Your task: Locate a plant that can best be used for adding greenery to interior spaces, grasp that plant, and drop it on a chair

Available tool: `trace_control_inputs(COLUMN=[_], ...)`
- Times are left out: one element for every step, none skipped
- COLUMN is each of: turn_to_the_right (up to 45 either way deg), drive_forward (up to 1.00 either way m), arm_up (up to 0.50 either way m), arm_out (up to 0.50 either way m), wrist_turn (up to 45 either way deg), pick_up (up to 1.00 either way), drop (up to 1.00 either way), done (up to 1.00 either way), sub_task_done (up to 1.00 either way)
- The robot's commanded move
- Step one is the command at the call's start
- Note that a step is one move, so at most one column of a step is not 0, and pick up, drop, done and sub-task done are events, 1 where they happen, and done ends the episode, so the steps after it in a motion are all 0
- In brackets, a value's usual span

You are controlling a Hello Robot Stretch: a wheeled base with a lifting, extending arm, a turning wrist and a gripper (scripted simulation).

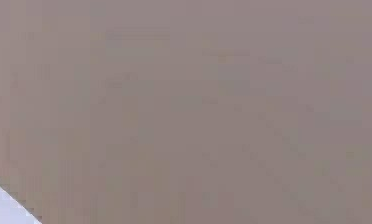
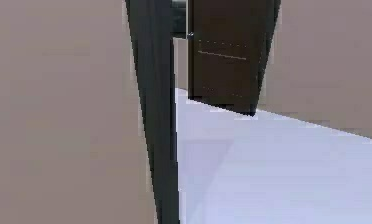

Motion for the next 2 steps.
trace_control_inputs(turn_to_the_right=[-45.0, -45.0], drive_forward=[0.00, 0.00], arm_up=[0.00, 0.00], arm_out=[0.00, 0.00], wrist_turn=[0.0, 0.0], pick_up=[0.00, 0.00], drop=[0.00, 0.00], done=[0.00, 0.00], sub_task_done=[0.00, 0.00])
